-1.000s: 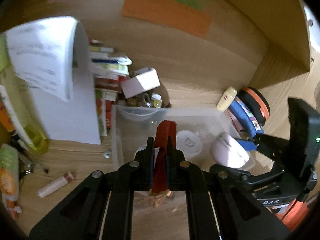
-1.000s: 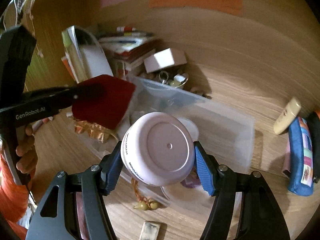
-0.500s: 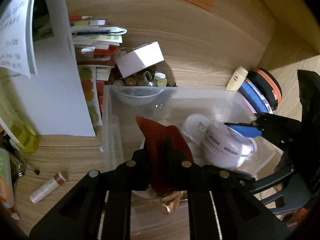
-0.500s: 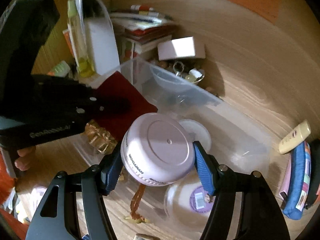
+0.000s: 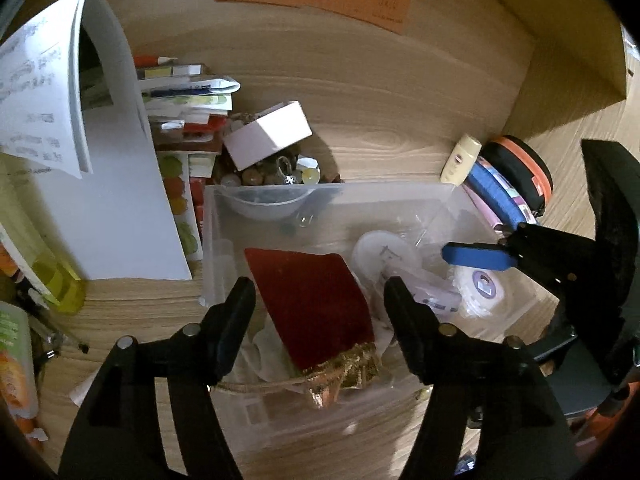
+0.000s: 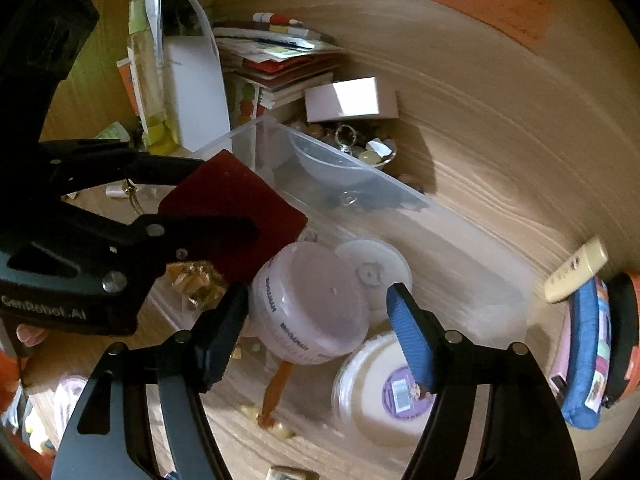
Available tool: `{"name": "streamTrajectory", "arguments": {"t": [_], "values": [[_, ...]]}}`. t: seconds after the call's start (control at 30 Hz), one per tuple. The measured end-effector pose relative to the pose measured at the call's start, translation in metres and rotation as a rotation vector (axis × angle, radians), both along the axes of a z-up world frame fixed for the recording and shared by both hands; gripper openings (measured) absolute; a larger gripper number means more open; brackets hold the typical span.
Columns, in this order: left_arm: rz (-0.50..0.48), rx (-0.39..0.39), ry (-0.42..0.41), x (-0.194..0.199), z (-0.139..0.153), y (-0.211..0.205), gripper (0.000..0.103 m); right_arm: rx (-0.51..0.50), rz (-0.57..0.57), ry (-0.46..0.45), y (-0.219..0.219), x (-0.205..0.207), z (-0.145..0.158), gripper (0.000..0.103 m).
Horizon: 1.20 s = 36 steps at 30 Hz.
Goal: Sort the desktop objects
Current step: 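Lower the red pouch and pink container into the clear box and release both, then move the left gripper to the bagged pink rope and close on it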
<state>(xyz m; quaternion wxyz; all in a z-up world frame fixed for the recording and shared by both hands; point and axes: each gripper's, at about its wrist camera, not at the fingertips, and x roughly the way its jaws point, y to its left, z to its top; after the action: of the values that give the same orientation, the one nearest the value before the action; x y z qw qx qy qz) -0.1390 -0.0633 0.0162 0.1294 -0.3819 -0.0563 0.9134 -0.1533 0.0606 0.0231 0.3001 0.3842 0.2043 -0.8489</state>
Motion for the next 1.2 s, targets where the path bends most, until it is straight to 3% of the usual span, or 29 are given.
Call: {"name": "streamTrajectory", "arguments": {"t": [0.1,0.17,0.33,0.43,0.67,1.03,1.2], "values": [[-0.015,0.047,-0.032,-0.001,0.002,-0.007,0.069,0.005,-0.029,0.014,0.006,0.006,0.004,0.071],[-0.022,0.077,-0.035,0.001,0.004,-0.01,0.07,0.015,-0.054,0.034,0.011,0.011,0.007,0.08],[-0.008,0.075,-0.024,0.015,0.015,-0.012,0.075,-0.013,-0.09,0.076,0.032,0.026,0.019,0.081],[0.006,0.044,0.005,0.033,0.022,-0.011,0.084,-0.052,-0.108,0.068,0.047,0.034,0.026,0.081],[0.037,-0.057,0.032,0.074,0.022,-0.007,0.093,-0.095,-0.136,0.066,0.078,0.054,0.028,0.081],[0.021,-0.191,-0.09,0.139,-0.029,0.006,0.093,-0.052,-0.11,0.021,0.096,0.081,-0.008,0.081],[-0.001,-0.168,-0.13,0.167,-0.04,0.008,0.093,-0.042,-0.113,-0.031,0.1,0.079,-0.025,0.081]]}}
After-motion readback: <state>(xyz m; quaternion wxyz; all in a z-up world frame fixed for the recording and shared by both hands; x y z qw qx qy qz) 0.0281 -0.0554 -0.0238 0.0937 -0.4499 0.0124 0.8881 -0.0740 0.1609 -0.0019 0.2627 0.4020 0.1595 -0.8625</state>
